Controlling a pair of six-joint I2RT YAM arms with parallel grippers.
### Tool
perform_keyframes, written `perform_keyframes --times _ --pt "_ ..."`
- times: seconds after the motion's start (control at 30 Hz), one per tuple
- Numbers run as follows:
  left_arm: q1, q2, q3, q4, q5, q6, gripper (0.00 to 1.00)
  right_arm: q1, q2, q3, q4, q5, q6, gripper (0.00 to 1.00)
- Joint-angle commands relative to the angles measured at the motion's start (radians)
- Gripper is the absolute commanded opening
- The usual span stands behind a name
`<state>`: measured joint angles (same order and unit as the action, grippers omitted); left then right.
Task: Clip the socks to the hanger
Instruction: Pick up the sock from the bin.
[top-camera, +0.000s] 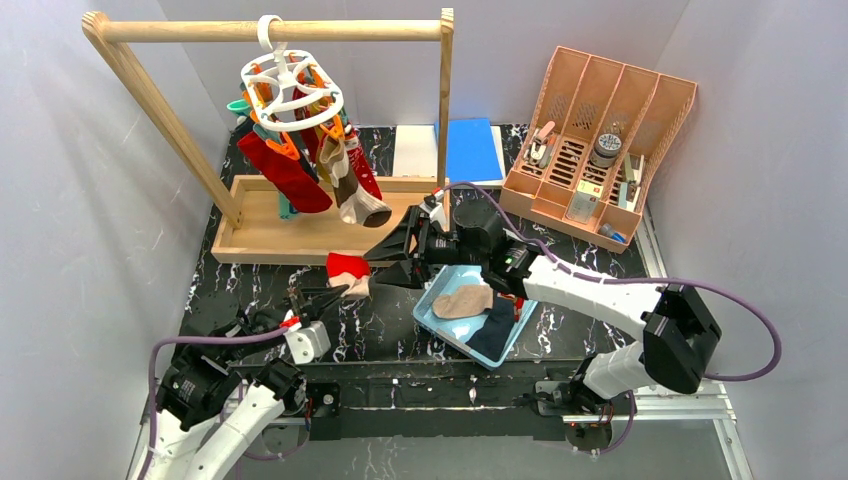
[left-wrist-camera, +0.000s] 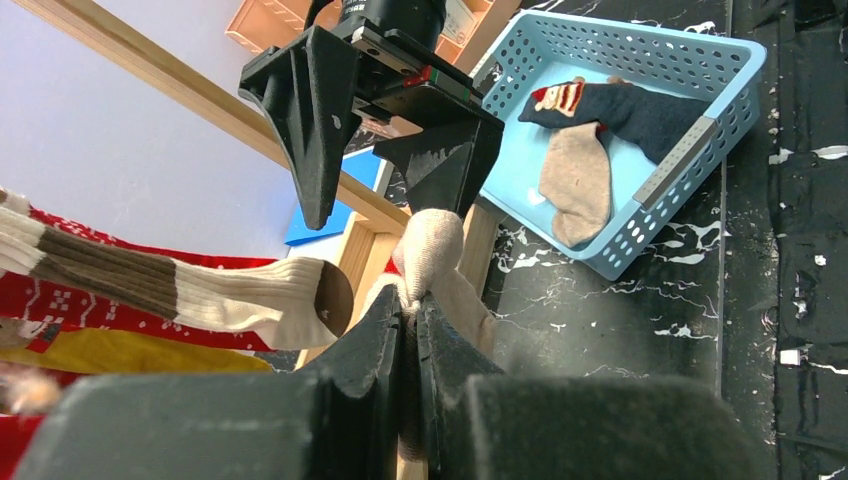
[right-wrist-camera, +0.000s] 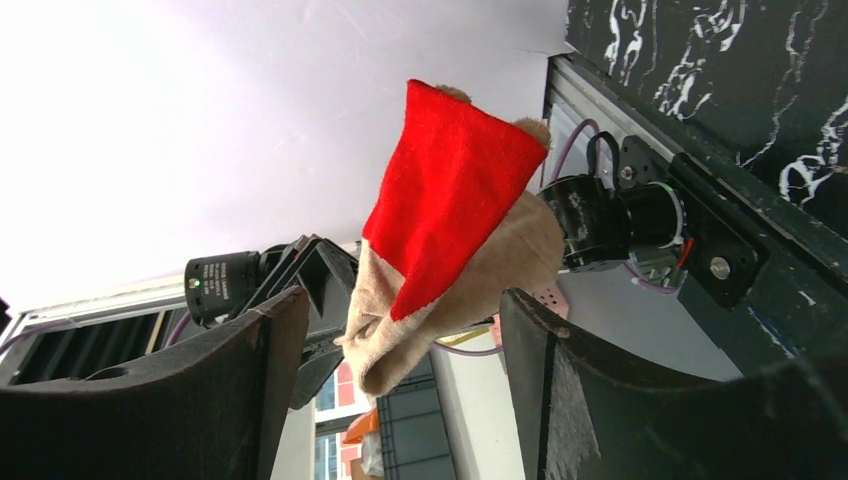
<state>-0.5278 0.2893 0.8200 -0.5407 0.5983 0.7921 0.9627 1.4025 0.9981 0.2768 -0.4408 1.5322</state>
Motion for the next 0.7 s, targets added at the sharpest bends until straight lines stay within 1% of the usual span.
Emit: perform_keyframes --times 0.0,0.23,0.33,0.53,0.6,0.67 --pt "-0.009 0.017 0.037 0.022 0.011 -0.005 0.00 0.009 0.012 0.029 0.102 -0.032 0.042 0.77" --pt "-0.008 0.020 0.042 0.052 0.012 -0.022 0.00 0.027 0.072 0.082 0.132 -0.063 0.054 0.76" --pt "-0.008 0.021 0.044 0.054 0.017 -0.029 0.00 0.030 0.080 0.091 0.137 -0.049 0.054 0.72" --pt "-0.008 0.015 0.035 0.054 0.036 -0.050 0.00 0.030 0.085 0.099 0.134 0.005 0.019 0.53" --pt "-0.008 0.012 0.030 0.054 0.040 -0.059 0.00 0.029 0.082 0.106 0.133 0.022 -0.004 0.45" --pt "-0.008 0.009 0.026 0.054 0.042 -0.069 0.00 0.029 0.087 0.120 0.144 0.017 -0.026 0.33"
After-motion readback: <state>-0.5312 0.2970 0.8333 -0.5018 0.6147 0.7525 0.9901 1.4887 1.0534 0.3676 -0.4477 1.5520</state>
